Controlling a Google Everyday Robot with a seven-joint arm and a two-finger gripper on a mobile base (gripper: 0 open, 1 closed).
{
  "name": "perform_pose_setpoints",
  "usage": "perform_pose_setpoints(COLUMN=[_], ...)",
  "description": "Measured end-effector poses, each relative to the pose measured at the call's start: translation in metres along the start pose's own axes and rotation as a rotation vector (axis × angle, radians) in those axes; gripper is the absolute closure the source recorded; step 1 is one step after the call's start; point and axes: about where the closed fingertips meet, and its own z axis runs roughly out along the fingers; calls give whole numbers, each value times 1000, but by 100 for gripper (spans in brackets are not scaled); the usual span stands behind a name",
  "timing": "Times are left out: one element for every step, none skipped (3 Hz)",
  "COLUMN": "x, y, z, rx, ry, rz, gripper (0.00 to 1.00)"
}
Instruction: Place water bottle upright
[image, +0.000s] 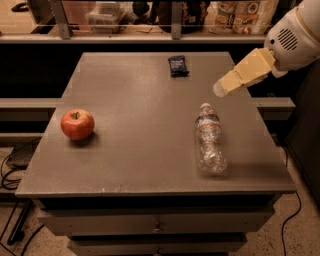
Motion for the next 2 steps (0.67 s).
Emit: perform_pose_setpoints(x=[14,24], y=[6,18], z=[18,43], rx=[-51,-115], ry=[25,63], rz=[-23,-38], gripper=[0,0])
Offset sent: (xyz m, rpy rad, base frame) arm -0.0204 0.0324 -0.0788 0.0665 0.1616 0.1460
